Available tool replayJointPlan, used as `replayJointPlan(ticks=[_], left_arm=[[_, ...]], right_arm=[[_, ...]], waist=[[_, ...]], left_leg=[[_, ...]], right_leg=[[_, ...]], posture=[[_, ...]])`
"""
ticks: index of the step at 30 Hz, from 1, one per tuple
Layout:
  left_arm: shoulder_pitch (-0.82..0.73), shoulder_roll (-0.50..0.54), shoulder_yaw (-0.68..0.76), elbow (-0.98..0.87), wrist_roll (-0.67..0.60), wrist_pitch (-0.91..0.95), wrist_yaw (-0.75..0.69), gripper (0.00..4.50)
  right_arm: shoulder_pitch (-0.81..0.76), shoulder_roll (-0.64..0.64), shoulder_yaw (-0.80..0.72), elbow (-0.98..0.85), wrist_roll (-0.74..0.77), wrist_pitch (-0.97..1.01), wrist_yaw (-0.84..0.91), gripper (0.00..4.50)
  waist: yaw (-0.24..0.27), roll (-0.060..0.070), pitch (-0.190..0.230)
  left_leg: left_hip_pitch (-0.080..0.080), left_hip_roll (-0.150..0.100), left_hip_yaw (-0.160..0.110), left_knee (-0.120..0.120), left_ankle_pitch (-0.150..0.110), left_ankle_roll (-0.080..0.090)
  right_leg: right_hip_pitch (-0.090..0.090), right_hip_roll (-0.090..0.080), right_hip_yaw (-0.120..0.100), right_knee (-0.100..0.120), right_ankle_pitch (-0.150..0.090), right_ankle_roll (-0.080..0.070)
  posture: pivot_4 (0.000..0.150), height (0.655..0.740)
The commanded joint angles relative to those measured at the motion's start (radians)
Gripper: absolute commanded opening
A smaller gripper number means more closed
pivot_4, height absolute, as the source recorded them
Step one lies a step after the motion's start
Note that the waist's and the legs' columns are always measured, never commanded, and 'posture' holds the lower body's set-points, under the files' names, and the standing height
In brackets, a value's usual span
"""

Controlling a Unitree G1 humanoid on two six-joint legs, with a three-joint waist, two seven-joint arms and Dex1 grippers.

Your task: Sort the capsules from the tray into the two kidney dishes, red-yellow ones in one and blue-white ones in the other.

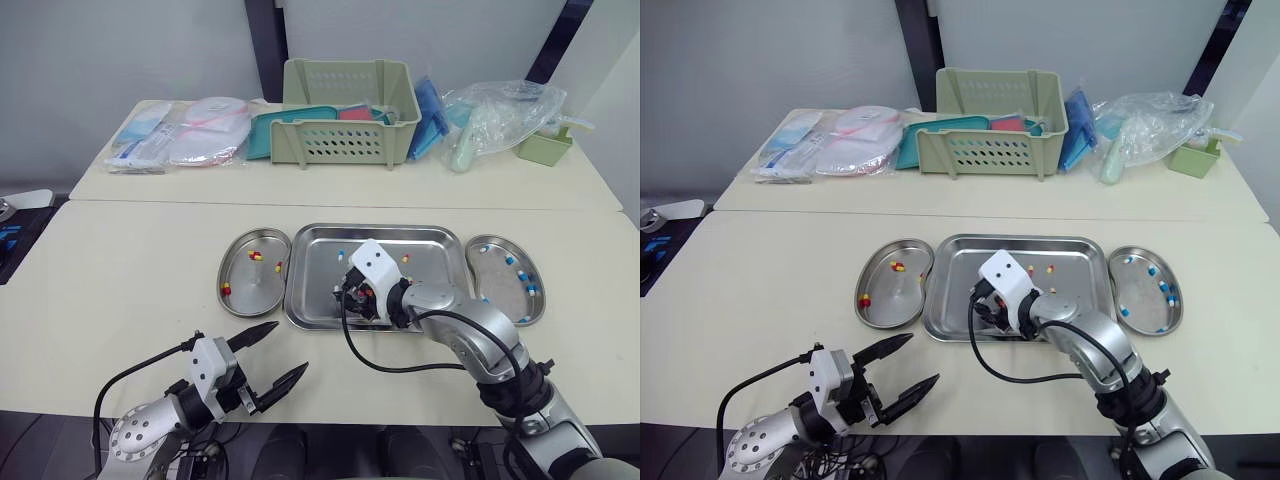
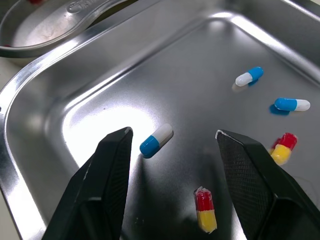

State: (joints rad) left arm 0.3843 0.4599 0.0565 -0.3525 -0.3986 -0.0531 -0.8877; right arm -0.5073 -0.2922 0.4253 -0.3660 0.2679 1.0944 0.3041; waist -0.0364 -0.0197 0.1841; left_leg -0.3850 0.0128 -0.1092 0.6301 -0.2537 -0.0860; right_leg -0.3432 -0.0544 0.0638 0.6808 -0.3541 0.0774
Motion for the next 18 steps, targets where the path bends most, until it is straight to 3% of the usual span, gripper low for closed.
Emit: replayJointPlan(ticks=[1,18], left_arm=[[0.004,0.013,0.0,-0.041,-0.002,-0.011,0.004,4.5],[0.0,0.019,-0.01,-0.052,-0.001,-0.002,0.028,4.5]], right_arm=[[-0.021,0.025,0.009,0.006,-0.021,-0.033,0.002,2.89],[-0.03,0.036,0.07,0.1,-0.105,-0.094,0.069,2.89]], waist=[[-0.002,0.0,0.0],[-0.009,0.0,0.0]], left_leg=[[0.0,0.0,0.0,0.0,0.0,0.0],[0.0,0.0,0.0,0.0,0.0,0.0]], right_leg=[[0.0,0.0,0.0,0.0,0.0,0.0],[-0.001,0.0,0.0,0.0,0.0,0.0]], posture=[[0.15,0.74],[0.15,0.74]])
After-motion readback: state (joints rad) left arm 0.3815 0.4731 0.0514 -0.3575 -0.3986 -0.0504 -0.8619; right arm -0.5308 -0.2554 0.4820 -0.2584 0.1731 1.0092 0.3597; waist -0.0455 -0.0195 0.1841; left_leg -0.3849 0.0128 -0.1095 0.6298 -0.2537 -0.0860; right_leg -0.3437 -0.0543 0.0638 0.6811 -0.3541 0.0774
